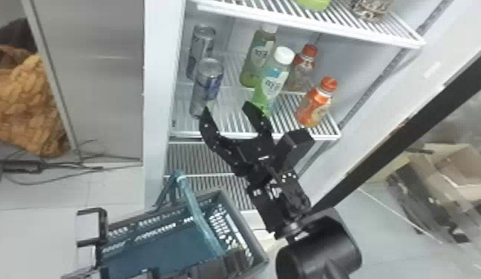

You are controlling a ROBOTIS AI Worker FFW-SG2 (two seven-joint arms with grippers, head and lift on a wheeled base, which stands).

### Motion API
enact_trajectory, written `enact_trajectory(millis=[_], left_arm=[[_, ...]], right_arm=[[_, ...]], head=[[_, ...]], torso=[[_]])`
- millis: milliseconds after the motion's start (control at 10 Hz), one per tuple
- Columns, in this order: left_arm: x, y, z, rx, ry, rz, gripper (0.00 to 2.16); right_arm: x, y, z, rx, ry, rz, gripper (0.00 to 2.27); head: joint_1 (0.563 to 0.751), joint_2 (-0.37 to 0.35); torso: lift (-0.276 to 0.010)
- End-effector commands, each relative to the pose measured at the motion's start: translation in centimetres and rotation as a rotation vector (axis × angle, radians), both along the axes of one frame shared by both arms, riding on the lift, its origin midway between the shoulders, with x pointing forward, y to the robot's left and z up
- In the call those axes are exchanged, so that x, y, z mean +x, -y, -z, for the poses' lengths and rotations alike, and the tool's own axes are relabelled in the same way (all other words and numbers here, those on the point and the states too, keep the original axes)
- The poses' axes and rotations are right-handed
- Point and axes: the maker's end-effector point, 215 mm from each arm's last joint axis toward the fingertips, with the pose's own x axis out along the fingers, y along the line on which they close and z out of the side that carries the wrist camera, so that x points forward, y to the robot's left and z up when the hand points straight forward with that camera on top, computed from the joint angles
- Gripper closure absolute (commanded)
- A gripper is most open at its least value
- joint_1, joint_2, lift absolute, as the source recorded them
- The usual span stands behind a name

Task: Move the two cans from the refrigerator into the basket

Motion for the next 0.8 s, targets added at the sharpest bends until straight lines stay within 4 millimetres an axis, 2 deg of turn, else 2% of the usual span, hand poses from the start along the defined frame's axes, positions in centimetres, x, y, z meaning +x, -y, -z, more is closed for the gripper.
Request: enact_trajectory(millis=[0,700], left_arm=[[0.0,0.0,0.0,0.001,0.001,0.0,1.21],[0.3,0.0,-0.2,-0.006,0.003,-0.007,1.2]], right_arm=[[0.9,-0.5,0.1,-0.001,-0.001,-0.01,0.15],[4.8,-2.5,0.5,-0.043,-0.005,-0.05,0.15]], head=[[0.695,-0.35],[0.695,-0.309]], torso=[[-0.276],[-0.276]])
